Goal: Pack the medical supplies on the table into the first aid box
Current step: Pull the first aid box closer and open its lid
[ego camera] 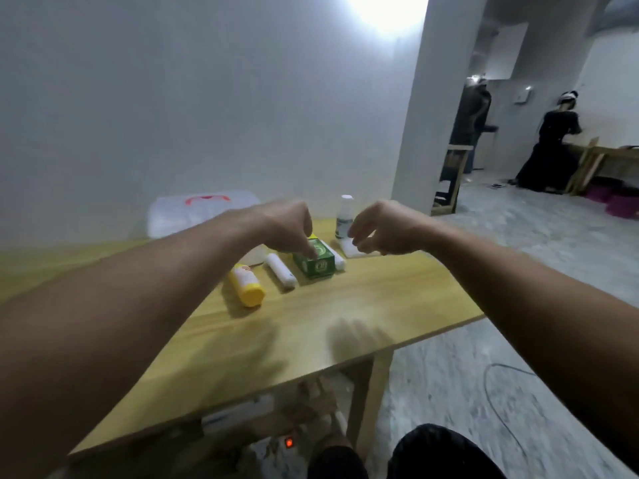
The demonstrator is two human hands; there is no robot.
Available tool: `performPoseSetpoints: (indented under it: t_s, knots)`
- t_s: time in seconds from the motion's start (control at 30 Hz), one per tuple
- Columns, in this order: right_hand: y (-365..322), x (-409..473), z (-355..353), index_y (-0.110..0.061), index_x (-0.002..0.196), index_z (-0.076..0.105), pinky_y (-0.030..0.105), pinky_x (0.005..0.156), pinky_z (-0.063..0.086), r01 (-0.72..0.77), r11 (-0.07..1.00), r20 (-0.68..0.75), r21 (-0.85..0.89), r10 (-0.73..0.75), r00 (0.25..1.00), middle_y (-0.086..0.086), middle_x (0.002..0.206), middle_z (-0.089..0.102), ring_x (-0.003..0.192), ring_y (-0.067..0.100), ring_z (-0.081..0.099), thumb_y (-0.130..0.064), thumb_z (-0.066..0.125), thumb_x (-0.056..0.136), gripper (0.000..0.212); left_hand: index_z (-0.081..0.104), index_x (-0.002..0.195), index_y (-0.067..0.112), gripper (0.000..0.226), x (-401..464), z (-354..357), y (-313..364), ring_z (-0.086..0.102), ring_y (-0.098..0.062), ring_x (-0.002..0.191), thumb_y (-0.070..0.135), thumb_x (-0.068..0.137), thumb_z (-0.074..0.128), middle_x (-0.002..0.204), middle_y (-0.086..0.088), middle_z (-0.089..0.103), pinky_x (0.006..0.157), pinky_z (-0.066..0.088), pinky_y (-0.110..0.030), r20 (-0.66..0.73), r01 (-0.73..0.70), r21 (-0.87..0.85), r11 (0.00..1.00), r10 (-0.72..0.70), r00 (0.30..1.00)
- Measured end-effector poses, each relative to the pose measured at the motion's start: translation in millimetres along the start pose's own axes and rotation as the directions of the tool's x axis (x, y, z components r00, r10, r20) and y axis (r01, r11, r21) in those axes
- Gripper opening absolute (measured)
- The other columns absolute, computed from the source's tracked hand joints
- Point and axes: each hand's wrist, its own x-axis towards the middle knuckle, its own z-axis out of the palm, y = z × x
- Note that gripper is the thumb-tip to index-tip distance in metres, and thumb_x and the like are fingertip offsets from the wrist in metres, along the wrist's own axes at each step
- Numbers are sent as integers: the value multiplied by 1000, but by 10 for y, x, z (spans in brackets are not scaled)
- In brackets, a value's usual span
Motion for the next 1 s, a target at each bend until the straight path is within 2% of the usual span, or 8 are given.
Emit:
performPoseSetpoints:
  t_s: [0.1, 0.2, 0.43, 0.53, 0.63, 0.73, 0.87, 1.0]
  knots:
    - [-324, 298, 236, -8, 99, 75, 32, 87, 54, 117, 993, -61, -8, -117, 991, 11, 97, 75, 93, 23, 70, -1, 66, 78, 24, 71, 100, 6, 41, -26, -126, -499, 61, -26, 87, 39, 75, 75, 102, -13, 72, 77, 51, -37, -136, 82, 21, 996, -78, 988]
    - [-569, 607, 487, -10, 101, 74, 28, 82, 53, 175, 985, -107, 9, -173, 979, 7, 99, 75, 90, 21, 69, -4, 65, 79, 24, 65, 119, 15, 47, -33, -216, -942, 59, -28, 109, 37, 78, 71, 122, -8, 64, 92, 50, -40, -264, 160, 13, 987, -151, 953]
    - [-873, 1060, 1028, -16, 98, 74, 35, 78, 56, 254, 965, -262, -68, -263, 929, 3, 96, 76, 86, 23, 68, -20, 65, 84, 17, 53, 134, 18, 58, -23, -166, -1566, 51, -31, 122, 42, 82, 66, 137, -9, 55, 96, 44, -42, -374, 239, -14, 971, -227, 899]
    - [-843, 1111, 1216, -13, 90, 73, 39, 66, 53, 348, 920, -381, -179, -391, 838, 6, 88, 73, 78, 28, 65, -21, 63, 85, 14, 51, 134, 15, 61, 11, -64, -1688, 52, -30, 120, 45, 82, 66, 136, -9, 56, 95, 46, -42, -393, 239, -59, 969, -243, 887]
    - [-807, 1152, 1327, -8, 91, 71, 40, 59, 54, 462, 786, -405, -411, -612, 680, 11, 88, 70, 76, 30, 64, -18, 69, 83, 13, 53, 127, 13, 59, 68, -19, -1792, 54, -30, 113, 50, 82, 63, 130, -9, 58, 92, 48, -42, -403, 253, -90, 963, -267, 875]
    - [-796, 1221, 1386, -8, 102, 69, 42, 76, 55, 475, 666, -337, -576, -722, 604, 17, 108, 68, 96, 32, 65, -19, 76, 77, 28, 48, 134, 15, 65, 115, 35, -1873, 50, -30, 123, 53, 83, 61, 138, -9, 53, 99, 44, -42, -365, 255, -121, 959, -282, 887]
    - [-787, 1325, 1441, -5, 113, 65, 50, 104, 44, 503, 651, -284, -569, -729, 622, 24, 131, 57, 123, 40, 52, -17, 78, 75, 42, 41, 142, 14, 74, 152, 150, -1961, 36, -30, 138, 56, 84, 56, 151, -7, 41, 110, 34, -44, -376, 263, -157, 952, -304, 875]
    - [-771, 1386, 1483, -3, 114, 63, 52, 107, 39, 527, 672, -287, -520, -718, 634, 24, 133, 55, 127, 40, 50, -10, 78, 75, 43, 39, 145, 15, 79, 187, 203, -2049, 28, -27, 143, 60, 82, 56, 155, -3, 35, 113, 27, -42, -398, 243, -165, 956, -289, 871]
